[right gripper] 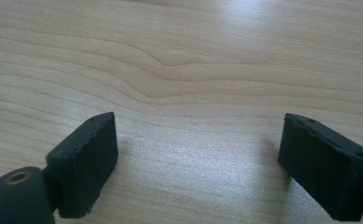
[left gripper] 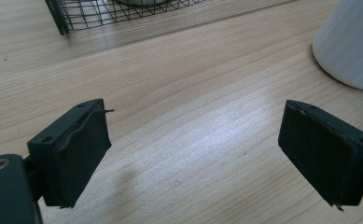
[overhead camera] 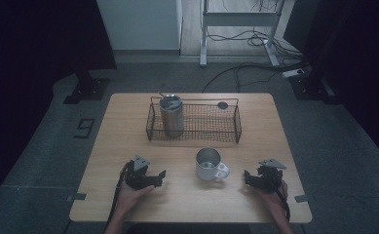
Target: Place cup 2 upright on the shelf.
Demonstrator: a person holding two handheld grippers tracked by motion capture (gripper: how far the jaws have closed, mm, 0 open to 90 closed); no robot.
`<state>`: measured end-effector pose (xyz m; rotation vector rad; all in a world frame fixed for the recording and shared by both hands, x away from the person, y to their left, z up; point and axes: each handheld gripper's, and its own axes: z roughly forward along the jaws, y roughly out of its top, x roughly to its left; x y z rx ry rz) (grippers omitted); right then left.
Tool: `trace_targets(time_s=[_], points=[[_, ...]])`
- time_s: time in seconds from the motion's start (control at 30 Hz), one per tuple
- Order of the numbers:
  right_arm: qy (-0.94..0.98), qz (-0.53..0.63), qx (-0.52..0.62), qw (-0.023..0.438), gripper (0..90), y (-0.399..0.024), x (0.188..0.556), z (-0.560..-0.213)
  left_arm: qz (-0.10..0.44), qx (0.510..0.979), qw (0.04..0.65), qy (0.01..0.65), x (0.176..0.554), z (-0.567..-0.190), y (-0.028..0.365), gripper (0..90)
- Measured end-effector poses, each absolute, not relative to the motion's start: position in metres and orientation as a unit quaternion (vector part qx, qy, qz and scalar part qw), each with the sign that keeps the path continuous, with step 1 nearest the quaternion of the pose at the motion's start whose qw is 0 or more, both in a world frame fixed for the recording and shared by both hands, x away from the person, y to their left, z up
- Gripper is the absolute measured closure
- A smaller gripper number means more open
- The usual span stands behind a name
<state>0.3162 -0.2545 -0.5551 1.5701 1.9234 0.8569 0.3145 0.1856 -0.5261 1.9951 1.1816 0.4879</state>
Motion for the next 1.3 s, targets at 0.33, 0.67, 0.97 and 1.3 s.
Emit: trace_targets(time_s=[0.33, 0.67, 0.97, 1.3], points=[[0.689, 0.345, 0.579, 0.266, 12.9, -0.257, 0.311, -0.548, 0.187, 0.78, 0.371, 0.468, 0.313, -0.53, 0.187, 8.8], [0.692, 0.381, 0.553, 0.264, 12.9, -0.246, 0.302, -0.532, 0.194, 0.78, 0.367, 0.467, 0.313, -0.53, 0.187, 8.8], [0.691, 0.4, 0.544, 0.259, 12.9, -0.237, 0.298, -0.522, 0.187, 0.779, 0.374, 0.467, 0.312, -0.53, 0.188, 8.8], [0.686, 0.44, 0.518, 0.258, 13.1, -0.214, 0.29, -0.493, 0.183, 0.774, 0.38, 0.472, 0.312, -0.528, 0.193, 8.8]])
